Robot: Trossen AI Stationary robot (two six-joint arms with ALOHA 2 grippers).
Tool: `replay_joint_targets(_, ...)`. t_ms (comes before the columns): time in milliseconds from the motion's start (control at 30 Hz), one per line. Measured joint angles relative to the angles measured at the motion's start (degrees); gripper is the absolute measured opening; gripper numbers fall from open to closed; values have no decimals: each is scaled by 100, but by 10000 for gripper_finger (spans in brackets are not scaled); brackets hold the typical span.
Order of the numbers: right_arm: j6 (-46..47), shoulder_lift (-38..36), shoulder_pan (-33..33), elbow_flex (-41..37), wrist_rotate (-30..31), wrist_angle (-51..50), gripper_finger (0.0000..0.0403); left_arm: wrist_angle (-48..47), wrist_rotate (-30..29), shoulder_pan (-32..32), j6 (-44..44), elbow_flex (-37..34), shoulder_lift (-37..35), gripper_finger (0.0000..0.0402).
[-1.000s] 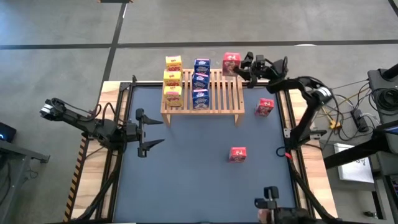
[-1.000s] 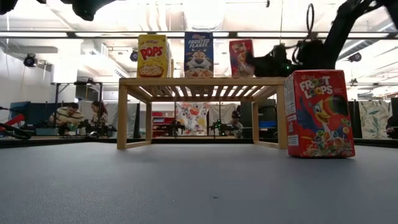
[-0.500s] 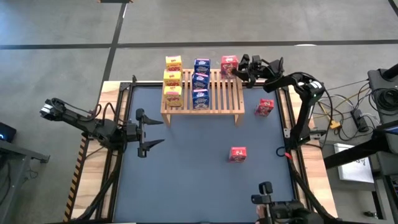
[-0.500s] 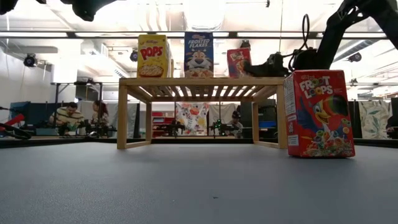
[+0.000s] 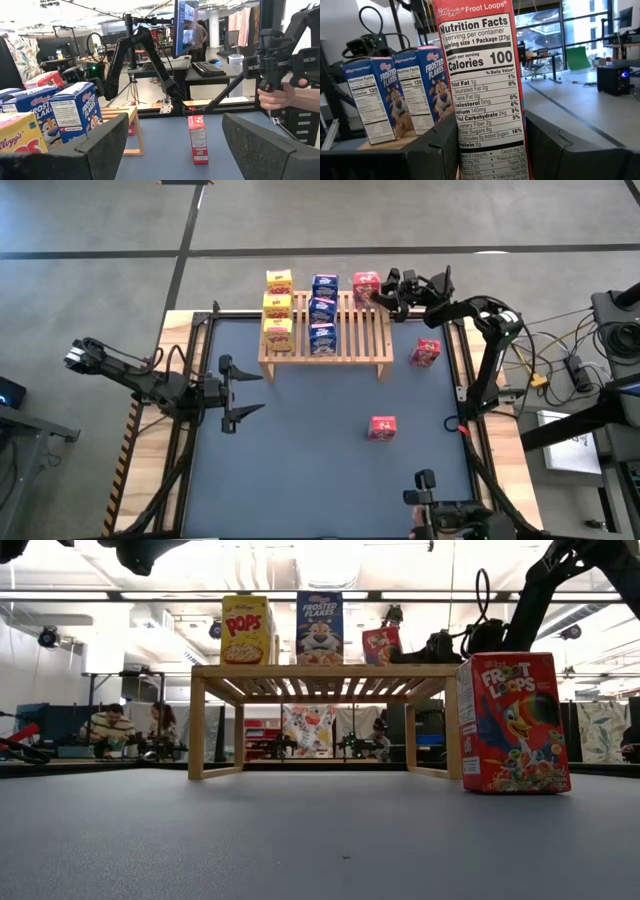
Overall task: Stack cereal on shelf
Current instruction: Put the bottom left red cereal box on the shelf
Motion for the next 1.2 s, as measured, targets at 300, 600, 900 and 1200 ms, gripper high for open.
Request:
replay_joint_targets(300,-343,0,0,-2,28,-297,170,1,0,0,-9,0,0,303)
replay_joint_targets(600,-394,2,0,-7,116,-449,210,1,0,0,-48,0,15,303)
replay_joint_targets(900,-249,-155,-9,-7,23,-442,216,0,0,0,-104,0,28,303)
replay_joint_targets(1200,-467,-596,-132,-34,-48,-1114,217,0,0,0,-160,0,44,303)
